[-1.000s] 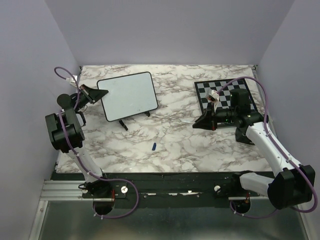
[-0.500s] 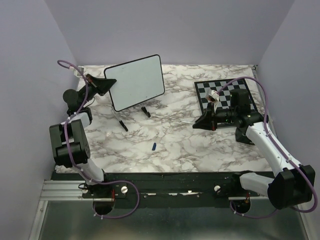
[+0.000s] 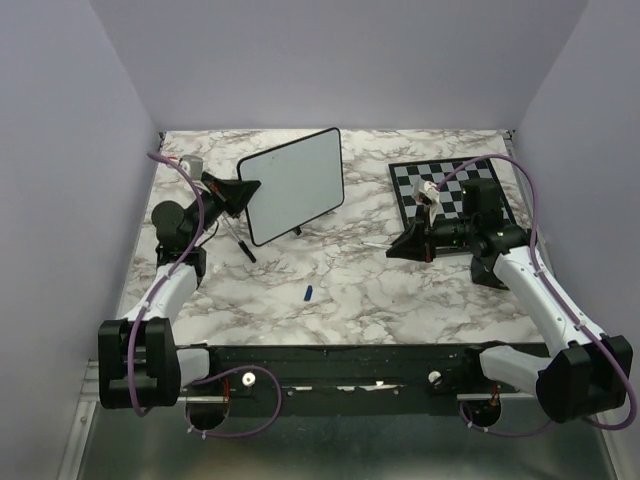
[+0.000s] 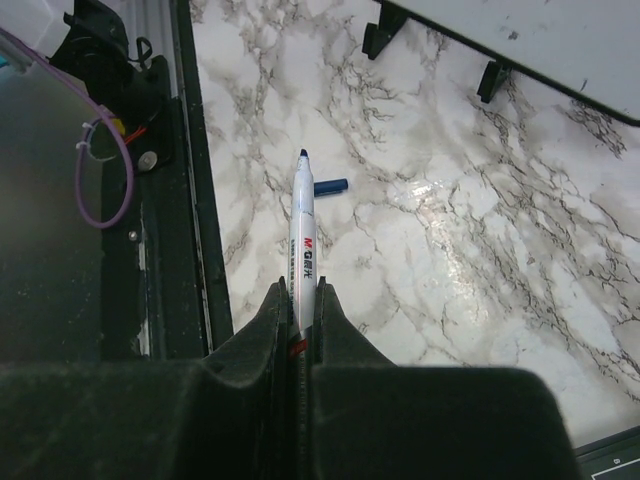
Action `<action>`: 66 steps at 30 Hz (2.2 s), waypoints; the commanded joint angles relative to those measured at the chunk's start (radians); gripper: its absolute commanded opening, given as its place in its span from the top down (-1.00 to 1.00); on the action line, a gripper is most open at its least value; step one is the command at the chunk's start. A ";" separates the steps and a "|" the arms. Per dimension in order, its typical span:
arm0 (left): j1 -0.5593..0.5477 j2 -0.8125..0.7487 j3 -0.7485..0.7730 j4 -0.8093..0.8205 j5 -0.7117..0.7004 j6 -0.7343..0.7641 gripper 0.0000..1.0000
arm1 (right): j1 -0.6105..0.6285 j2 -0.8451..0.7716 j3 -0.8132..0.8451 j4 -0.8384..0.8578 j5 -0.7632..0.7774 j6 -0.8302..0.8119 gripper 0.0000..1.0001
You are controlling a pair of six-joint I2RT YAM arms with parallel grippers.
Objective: Write a sentence on the whiteboard
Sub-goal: Put down the whiteboard next to the whiteboard marker, then write a sentence on the whiteboard.
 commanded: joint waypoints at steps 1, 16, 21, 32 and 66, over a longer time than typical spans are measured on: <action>-0.034 -0.081 -0.058 -0.018 -0.104 0.034 1.00 | 0.000 -0.013 0.030 -0.026 -0.010 -0.027 0.99; -0.149 -0.285 -0.334 0.101 -0.260 -0.034 1.00 | 0.000 0.013 0.033 -0.051 -0.044 -0.067 0.99; -0.166 -0.333 -0.395 0.124 -0.298 -0.045 1.00 | 0.021 0.028 0.048 -0.063 -0.028 -0.080 0.99; -0.212 -0.348 -0.420 0.109 -0.335 -0.046 1.00 | 0.148 0.093 0.160 -0.178 0.074 -0.135 0.99; -0.313 -0.357 -0.527 0.172 -0.400 0.023 1.00 | 0.319 0.134 0.214 -0.065 0.150 -0.079 0.99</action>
